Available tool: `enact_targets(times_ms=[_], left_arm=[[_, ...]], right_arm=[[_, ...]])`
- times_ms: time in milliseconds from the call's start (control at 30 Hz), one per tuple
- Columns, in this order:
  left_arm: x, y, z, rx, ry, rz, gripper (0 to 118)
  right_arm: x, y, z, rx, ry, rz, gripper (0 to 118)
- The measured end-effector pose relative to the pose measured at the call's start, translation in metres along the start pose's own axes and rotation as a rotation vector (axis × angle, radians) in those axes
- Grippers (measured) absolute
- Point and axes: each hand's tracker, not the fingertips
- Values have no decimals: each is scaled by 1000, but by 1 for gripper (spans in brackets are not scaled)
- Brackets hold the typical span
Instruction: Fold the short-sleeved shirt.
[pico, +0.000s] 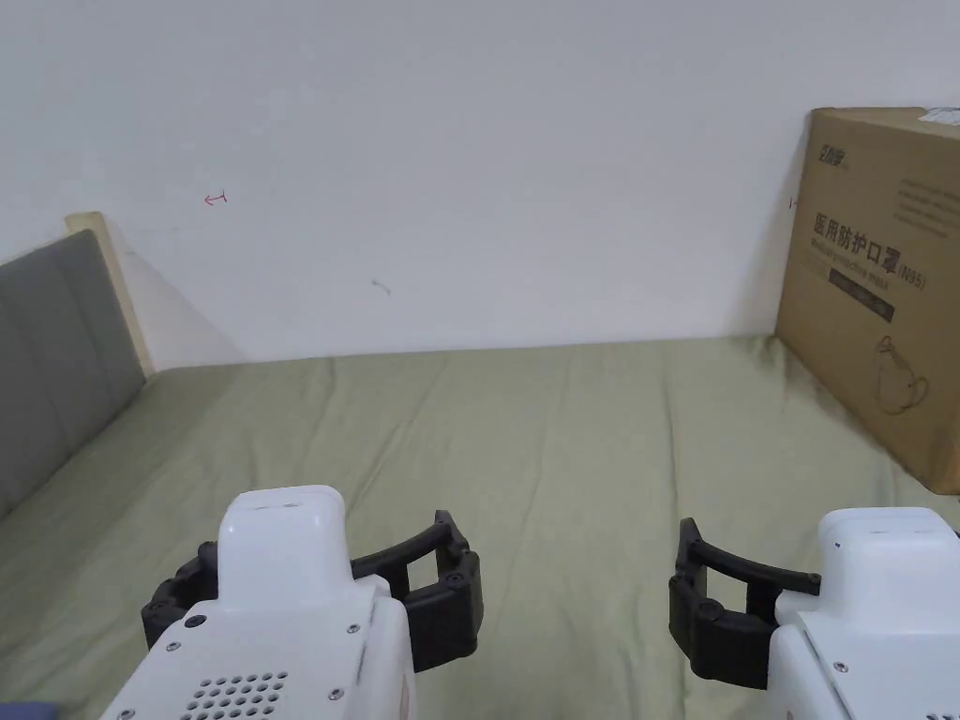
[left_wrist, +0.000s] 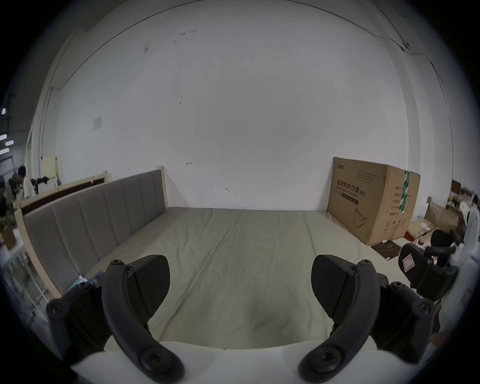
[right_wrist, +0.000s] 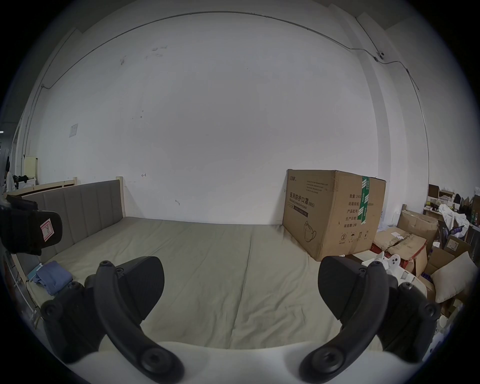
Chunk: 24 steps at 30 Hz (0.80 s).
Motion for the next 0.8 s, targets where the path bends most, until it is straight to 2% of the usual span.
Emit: enact_targets(times_ms=[267, 800], left_arm=[[10, -2, 4, 22, -19, -75, 112], [12, 1, -2, -11, -19, -39, 112]], right_arm=[[0, -3, -4, -24, 11, -15, 117], [-10, 7, 3, -26, 17, -11, 117]])
